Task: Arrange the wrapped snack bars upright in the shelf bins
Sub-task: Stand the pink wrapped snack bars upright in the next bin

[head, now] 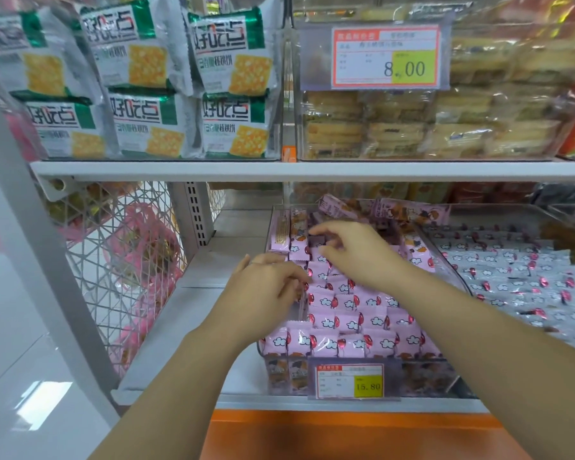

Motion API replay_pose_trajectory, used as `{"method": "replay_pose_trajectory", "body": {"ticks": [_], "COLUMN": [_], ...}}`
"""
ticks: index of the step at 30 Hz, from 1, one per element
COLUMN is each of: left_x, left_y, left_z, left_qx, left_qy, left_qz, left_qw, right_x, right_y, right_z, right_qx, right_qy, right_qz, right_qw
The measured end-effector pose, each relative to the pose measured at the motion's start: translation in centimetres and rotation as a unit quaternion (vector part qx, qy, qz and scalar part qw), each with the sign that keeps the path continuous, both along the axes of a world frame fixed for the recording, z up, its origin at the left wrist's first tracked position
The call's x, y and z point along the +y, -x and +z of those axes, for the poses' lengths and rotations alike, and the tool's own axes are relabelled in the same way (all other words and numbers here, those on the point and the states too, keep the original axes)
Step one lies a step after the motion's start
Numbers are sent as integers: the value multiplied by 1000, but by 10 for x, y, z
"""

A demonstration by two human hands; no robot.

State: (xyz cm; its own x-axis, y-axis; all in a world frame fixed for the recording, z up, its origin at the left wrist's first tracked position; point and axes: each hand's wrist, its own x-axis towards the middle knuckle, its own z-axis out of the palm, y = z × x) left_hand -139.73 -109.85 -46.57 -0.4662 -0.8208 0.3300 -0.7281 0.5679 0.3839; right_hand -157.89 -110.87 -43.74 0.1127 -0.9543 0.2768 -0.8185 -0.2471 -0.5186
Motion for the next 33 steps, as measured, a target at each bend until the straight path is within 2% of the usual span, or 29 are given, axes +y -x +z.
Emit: {"method": "replay_pose_trajectory", "body": {"ticks": [4,8,14,16,18,21,24,26,29,33], "left_x": [4,11,9,9,8,7,7,8,12,11], "left_y": [-5,-16,-27,-29,-32,-36,-37,-35,-30,-30], "left_z": [1,2,0,0,0,2,5,8,9,5], "left_qx": [96,194,227,231,235,240,263,269,253,246], "left_qy": [4,-16,0,0,2,18,21,17,2,-10], "left_qz": [-2,34,83,93,103,105,98,86,67,67], "left_qw": [995,980,970,969,966,965,959,959,965,967], "right_x": [-18,-30,-39,-37,-30,-16,4,11,8,-10], "right_y": [-17,-35,-51,-52,-51,-43,-33,-29,-28,-33], "right_z": [0,-6,-9,-5,1,11,17,18,11,-3], "right_qx": [65,143,240,216,157,25,-100,-109,12,187], "right_qy": [3,65,125,138,150,191,240,230,134,74], "right_qz": [15,11,-14,-12,-12,-9,-4,7,37,50], "right_qw": [998,987,963,966,976,981,966,967,990,978]}}
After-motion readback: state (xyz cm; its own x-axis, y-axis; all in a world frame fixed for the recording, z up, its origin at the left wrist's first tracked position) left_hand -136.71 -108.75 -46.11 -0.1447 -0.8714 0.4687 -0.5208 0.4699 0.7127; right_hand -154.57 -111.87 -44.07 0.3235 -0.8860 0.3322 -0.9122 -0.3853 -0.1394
